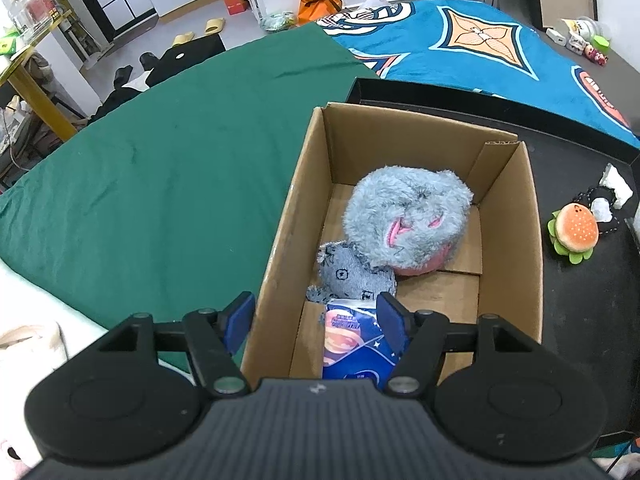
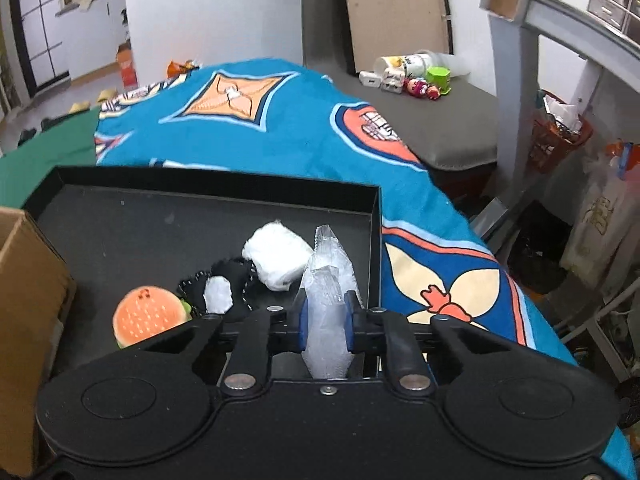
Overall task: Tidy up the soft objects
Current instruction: 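Carry the clear plastic bag into the box and open the right gripper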
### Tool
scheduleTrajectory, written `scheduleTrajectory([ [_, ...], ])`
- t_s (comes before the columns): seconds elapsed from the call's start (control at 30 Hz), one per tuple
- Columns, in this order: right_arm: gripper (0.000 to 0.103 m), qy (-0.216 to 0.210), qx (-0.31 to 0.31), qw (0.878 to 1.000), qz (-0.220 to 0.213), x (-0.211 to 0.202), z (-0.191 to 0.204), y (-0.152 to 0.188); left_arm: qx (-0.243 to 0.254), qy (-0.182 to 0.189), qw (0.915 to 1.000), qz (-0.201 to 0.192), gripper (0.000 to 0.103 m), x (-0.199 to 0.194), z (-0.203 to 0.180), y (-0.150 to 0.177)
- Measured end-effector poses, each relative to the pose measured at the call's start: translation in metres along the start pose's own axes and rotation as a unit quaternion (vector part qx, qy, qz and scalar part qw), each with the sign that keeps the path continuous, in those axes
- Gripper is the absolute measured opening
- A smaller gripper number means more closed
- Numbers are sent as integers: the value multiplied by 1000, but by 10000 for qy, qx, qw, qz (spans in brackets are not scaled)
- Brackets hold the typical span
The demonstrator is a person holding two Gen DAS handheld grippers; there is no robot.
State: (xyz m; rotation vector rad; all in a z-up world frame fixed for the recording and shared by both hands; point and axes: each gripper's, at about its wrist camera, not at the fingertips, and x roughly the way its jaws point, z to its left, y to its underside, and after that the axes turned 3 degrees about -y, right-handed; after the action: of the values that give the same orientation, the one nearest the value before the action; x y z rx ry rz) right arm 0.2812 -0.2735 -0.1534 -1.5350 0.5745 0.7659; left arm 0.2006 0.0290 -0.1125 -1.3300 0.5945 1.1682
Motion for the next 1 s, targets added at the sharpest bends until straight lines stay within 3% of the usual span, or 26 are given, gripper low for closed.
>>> scheduleTrajectory([
  [0.4, 16, -256, 62, 9992, -312, -33, 18, -12, -58, 130, 9999, -79, 65, -3, 9, 3],
  [1.0, 16, -1280, 58, 9891, -731, -77, 66, -26, -300, 426, 9983, -253, 65, -6, 38, 16],
])
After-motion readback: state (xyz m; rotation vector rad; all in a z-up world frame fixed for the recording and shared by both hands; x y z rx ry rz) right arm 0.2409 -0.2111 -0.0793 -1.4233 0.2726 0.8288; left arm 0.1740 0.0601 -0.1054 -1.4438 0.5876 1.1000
